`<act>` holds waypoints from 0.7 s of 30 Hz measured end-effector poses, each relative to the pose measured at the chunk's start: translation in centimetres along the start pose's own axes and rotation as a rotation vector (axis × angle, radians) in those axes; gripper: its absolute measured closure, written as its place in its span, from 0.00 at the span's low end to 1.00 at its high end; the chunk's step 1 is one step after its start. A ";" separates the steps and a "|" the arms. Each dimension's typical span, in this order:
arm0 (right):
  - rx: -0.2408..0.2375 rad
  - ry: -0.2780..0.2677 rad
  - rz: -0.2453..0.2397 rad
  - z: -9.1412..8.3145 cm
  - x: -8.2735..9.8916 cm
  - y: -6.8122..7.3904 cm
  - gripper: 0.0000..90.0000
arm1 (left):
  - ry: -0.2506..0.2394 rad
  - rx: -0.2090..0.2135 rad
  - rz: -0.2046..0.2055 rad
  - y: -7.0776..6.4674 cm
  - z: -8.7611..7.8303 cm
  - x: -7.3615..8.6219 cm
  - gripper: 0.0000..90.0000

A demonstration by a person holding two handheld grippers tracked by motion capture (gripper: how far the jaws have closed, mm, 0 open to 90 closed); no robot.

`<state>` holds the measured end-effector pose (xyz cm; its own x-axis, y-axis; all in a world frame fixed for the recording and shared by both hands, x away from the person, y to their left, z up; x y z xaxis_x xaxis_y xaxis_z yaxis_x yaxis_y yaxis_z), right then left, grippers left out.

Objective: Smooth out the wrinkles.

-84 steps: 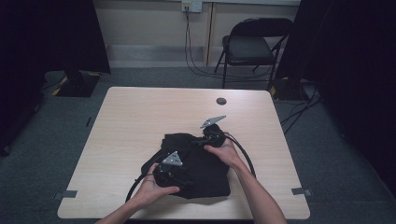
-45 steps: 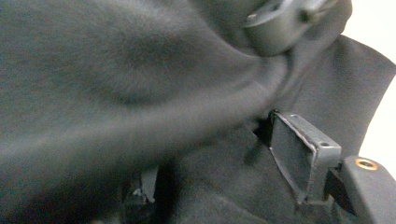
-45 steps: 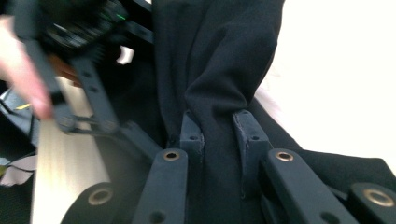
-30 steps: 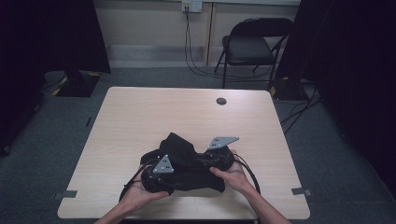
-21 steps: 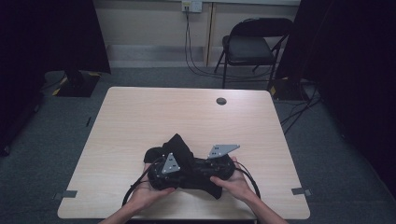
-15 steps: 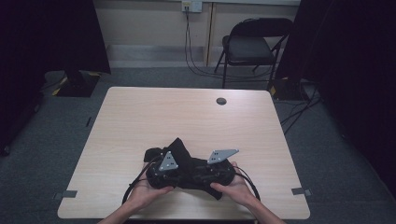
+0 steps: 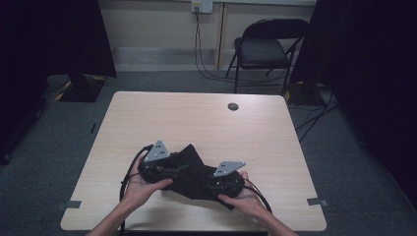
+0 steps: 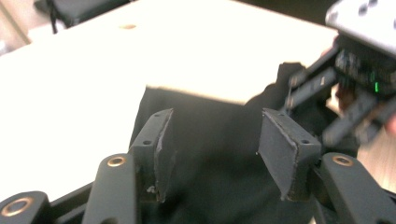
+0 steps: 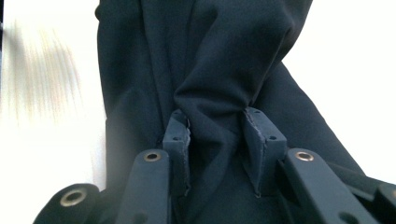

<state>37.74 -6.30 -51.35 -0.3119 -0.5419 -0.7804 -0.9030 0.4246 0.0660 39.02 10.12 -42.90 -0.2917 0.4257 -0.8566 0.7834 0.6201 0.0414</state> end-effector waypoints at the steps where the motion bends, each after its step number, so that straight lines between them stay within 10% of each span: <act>1: 0.010 -0.001 -0.008 -0.2 -0.1 0.3 0.69 | -0.004 0.007 0.020 -0.2 0.6 -0.7 0.48; 8: 0.000 -0.025 -0.022 -1.5 -0.7 1.6 0.52 | 0.051 0.014 0.056 1.0 4.7 -4.6 0.47; 14: -0.052 -0.030 -0.021 -2.8 -0.3 2.5 0.52 | 0.202 0.028 0.053 2.0 6.5 -1.2 0.46; 21: -0.079 -0.105 0.058 -5.5 -1.2 1.6 0.54 | 0.229 0.092 0.102 0.6 2.6 2.1 0.43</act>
<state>35.03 -8.90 -46.88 -0.3348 -0.4376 -0.8345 -0.9063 0.3920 0.1581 40.28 9.65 -45.97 -0.3168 0.6274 -0.7113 0.8587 0.5083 0.0660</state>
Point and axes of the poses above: each handheld gripper's, and its own axes: z roughly forward along the jaws, x roughly out of its underside, y roughly to its left, the point moved 6 cm from there along z, roughly forward along the jaws, and after that the axes turned 3 degrees about -x, right-handed, at the moved point
